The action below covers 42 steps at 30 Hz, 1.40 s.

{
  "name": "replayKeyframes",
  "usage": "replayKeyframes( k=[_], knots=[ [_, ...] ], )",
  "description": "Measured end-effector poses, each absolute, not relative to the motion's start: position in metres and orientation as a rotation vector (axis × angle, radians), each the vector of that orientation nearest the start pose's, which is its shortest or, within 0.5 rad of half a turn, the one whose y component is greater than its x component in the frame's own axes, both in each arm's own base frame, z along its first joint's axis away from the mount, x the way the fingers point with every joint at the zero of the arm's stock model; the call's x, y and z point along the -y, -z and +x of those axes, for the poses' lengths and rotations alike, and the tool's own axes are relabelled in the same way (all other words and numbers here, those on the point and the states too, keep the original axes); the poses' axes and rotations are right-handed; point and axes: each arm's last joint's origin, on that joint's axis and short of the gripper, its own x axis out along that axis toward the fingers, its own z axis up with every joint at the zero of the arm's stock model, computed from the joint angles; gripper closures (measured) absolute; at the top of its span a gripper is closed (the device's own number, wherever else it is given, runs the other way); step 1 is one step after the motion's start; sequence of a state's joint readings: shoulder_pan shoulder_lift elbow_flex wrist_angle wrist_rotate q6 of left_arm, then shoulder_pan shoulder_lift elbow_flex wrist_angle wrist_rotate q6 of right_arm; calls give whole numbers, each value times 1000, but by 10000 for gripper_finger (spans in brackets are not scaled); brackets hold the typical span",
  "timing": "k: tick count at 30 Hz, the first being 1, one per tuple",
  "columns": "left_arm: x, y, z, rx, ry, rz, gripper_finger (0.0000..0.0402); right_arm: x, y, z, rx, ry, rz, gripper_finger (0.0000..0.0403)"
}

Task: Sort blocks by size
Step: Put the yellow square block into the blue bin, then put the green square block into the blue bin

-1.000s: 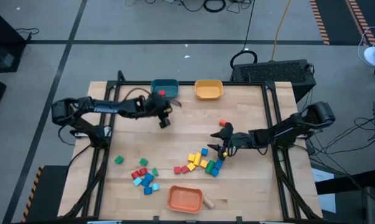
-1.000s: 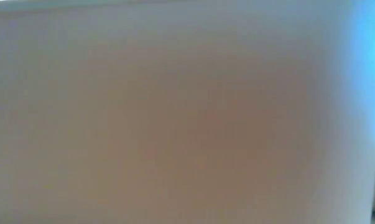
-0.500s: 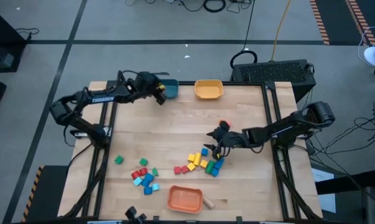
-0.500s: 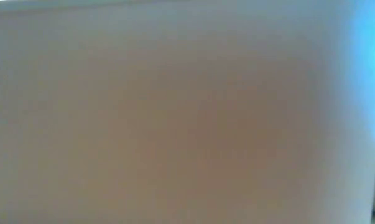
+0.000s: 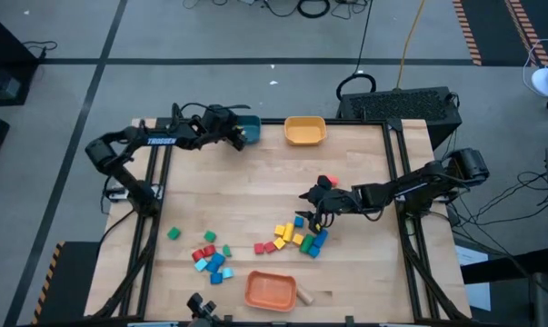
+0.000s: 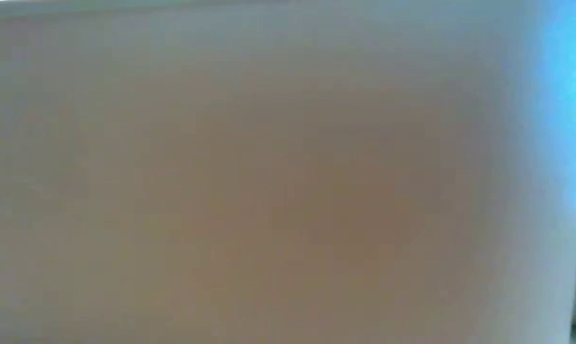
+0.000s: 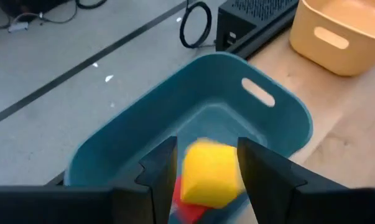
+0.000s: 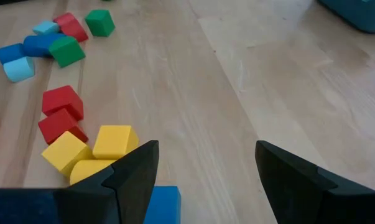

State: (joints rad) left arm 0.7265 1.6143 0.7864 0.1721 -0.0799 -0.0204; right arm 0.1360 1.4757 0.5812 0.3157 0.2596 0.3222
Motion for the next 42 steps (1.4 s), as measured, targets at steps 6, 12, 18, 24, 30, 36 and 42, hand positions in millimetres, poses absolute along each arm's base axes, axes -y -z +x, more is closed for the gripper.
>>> replayKeyframes(
  k=[6,12,18,24,30,36,42],
  knots=[
    [-217,-160,241,-616,-787,-220,227,-30,-160,273,-548,211,199,149],
    [-214,-167,237,-634,-781,-203,225,-30,-160,273,-550,209,192,149],
    [-195,-184,226,-742,-728,-204,225,-30,-159,273,-557,204,171,149],
    [-161,-200,214,-877,-640,-235,224,-30,-159,273,-562,198,147,149],
    [-115,-210,204,-1013,-590,-383,224,-30,-159,273,-566,199,145,149],
    [-68,-208,199,-1154,-615,-569,224,-30,-159,273,-566,198,144,149],
    [-34,-206,200,-1222,-638,-655,232,-30,-160,273,-555,190,122,149]
  ],
)
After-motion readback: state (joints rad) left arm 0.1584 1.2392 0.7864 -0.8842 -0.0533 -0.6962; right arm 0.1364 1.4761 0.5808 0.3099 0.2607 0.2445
